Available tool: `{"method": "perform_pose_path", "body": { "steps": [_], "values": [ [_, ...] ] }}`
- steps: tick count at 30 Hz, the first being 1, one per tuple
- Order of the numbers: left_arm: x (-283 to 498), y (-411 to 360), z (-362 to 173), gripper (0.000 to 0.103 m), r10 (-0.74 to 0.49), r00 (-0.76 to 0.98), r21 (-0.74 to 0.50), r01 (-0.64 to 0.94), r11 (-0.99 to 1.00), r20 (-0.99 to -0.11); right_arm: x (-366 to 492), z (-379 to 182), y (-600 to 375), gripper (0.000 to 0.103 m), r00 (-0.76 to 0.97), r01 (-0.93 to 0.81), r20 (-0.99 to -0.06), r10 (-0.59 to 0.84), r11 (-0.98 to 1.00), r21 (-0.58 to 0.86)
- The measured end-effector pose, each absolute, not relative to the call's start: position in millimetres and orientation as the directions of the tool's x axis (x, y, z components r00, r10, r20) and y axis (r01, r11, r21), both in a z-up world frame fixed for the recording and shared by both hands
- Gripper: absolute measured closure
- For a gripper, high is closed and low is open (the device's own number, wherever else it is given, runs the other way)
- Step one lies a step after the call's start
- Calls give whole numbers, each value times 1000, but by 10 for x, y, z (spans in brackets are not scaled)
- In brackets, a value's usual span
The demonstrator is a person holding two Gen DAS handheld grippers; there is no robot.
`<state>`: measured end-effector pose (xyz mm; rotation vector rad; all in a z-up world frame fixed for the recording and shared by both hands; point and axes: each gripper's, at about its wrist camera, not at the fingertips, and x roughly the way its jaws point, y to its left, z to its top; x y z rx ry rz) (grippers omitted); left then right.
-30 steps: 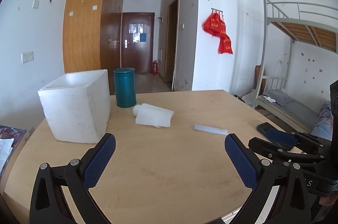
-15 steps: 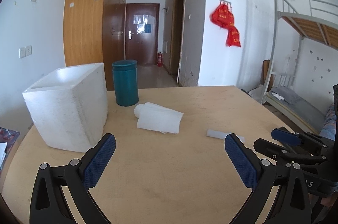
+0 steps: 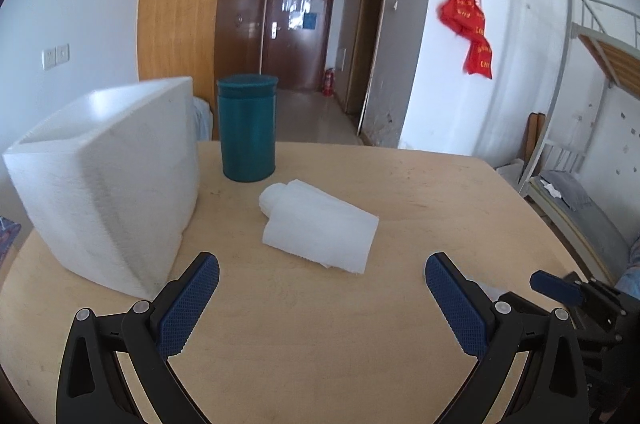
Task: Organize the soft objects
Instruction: 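Move the left tool to the white towel roll while the right tool approaches the white tube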
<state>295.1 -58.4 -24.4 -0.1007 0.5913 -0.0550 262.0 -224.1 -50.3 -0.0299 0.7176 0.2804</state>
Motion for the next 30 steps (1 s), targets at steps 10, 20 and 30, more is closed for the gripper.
{"method": "perform_pose_path", "body": {
  "steps": [10,20,30],
  "values": [
    [3421,-669,-453,0,-13,778,-78,-46,996,-628,2947,-671,-2272,42,658,-301,-709,256,952,64],
    [3849,-669,-645,0,80,708,-47,-158,986,-701,3066,-752,-2315,42,605,-327,-737,300,938,114],
    [4171,-686,-763,0,65,643,-83,-198,977,-763,3209,-799,-2323,42,583,-334,-761,284,938,94]
  ]
}}
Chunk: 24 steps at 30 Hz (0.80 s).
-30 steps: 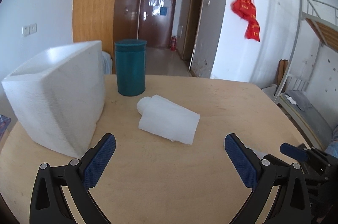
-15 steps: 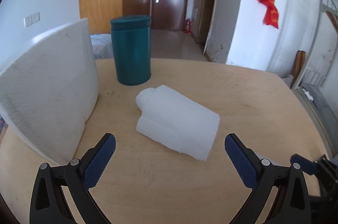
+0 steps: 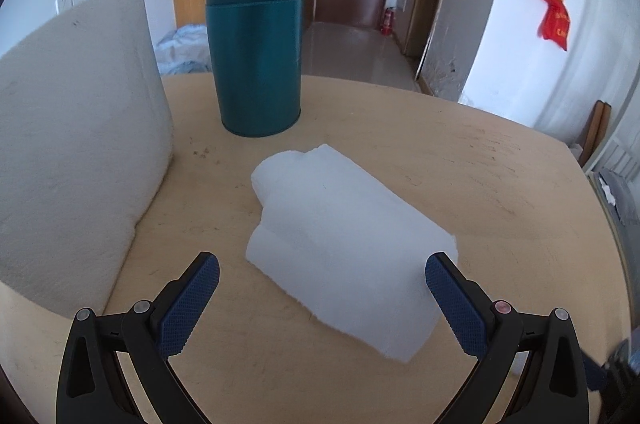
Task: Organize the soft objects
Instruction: 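Move the left tool to the white towel roll while the right tool approaches the white tube, then close the left tool on the white towel roll while the right tool grasps the white tube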
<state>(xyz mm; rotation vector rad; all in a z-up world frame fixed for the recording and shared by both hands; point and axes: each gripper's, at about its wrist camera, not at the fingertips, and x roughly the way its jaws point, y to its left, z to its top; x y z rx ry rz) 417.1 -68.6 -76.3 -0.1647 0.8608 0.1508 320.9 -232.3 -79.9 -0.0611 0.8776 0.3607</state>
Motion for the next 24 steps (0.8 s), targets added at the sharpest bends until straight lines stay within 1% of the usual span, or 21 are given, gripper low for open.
{"method": "perform_pose_path", "body": {
  "steps": [6,11,13,14,16,18,19,24],
  "values": [
    [4350,-695,-862,0,92,605,-68,-236,969,-791,3219,-801,-2345,42,582,-336,-754,304,934,118],
    [4423,-700,-916,1,58,585,-97,-230,968,-809,3239,-820,-2374,42,576,-335,-752,319,932,139],
    [4455,-672,-963,8,21,573,-134,-226,965,-819,3257,-837,-2373,42,573,-330,-756,317,933,141],
    [4454,-681,-960,14,23,580,-129,-219,967,-814,3259,-839,-2375,42,572,-329,-756,318,933,144],
    [4467,-722,-958,37,64,586,-74,-210,975,-808,3248,-828,-2375,42,575,-330,-753,320,933,145],
    [4454,-744,-943,50,82,595,-53,-207,977,-799,3242,-825,-2374,42,576,-331,-751,323,932,146],
    [4445,-740,-931,53,82,601,-54,-205,977,-795,3242,-832,-2373,42,575,-330,-753,321,933,146],
    [4412,-702,-913,60,70,616,-63,-192,979,-785,3275,-846,-2378,42,573,-323,-757,314,936,144]
  ]
}}
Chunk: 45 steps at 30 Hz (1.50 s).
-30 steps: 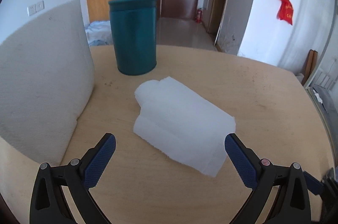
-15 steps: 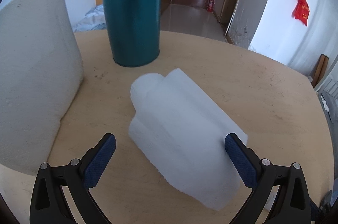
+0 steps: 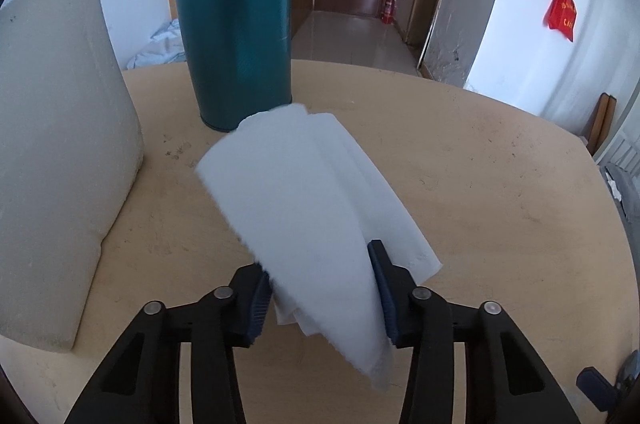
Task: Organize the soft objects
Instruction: 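Close the left tool on the white towel roll while the right tool grasps the white tube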
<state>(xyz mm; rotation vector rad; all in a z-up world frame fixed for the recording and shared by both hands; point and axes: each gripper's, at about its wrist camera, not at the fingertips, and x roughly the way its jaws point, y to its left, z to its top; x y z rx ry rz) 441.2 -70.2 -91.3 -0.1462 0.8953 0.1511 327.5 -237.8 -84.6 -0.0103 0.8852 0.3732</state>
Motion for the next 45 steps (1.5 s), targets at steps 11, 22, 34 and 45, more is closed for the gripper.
{"method": "perform_pose_path", "body": {
  "steps": [11,22,34,45],
  "values": [
    [4241,-573,-840,64,87,653,-42,-180,983,-752,3285,-842,-2385,42,574,-327,-754,321,933,148],
    [3970,-463,-761,64,60,682,-50,-140,989,-729,3282,-842,-2342,42,578,-332,-757,304,935,123],
    [3673,-340,-638,64,33,730,-59,-99,993,-682,3368,-961,-2238,42,553,-334,-797,243,941,55],
    [3395,-160,-555,64,-7,750,-97,-76,992,-662,3315,-936,-2213,67,570,-312,-800,188,950,1]
  ]
}}
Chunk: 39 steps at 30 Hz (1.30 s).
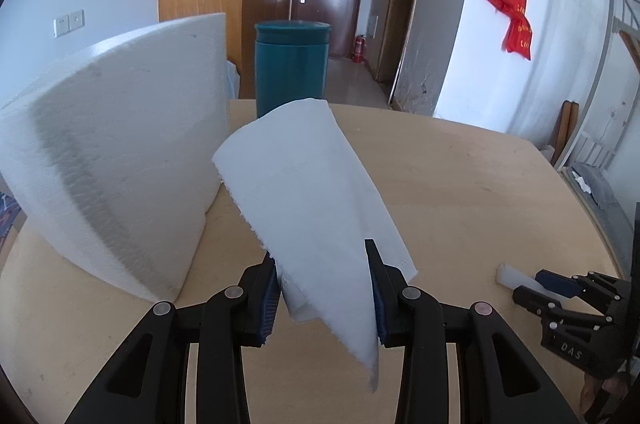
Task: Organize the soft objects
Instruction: 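Close the left tool on the white towel roll while the right tool grasps the white tube, then lift and carry the towel roll and white tube toward the white foam box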
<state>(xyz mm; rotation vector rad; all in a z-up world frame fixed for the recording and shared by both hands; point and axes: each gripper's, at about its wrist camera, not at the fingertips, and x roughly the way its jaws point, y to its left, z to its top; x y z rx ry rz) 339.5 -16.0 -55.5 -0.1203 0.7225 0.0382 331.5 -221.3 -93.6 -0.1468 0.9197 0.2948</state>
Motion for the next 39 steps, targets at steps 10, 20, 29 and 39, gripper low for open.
{"method": "perform_pose_path", "body": {
  "steps": [10,20,29,39],
  "values": [
    [3112,-72,-531,64,-29,765,-116,-59,992,-643,3086,-827,-2160,94,599,-313,-778,190,950,-9],
    [2806,50,-452,64,-44,783,-131,-48,990,-620,2940,-701,-2157,95,619,-315,-753,222,949,20],
    [2648,131,-410,64,-46,792,-131,-43,990,-609,3020,-859,-2075,62,607,-310,-780,151,949,-57],
    [2376,142,-309,64,-59,806,-130,-23,991,-588,3034,-964,-2098,78,581,-301,-798,160,953,-28]
  ]
}}
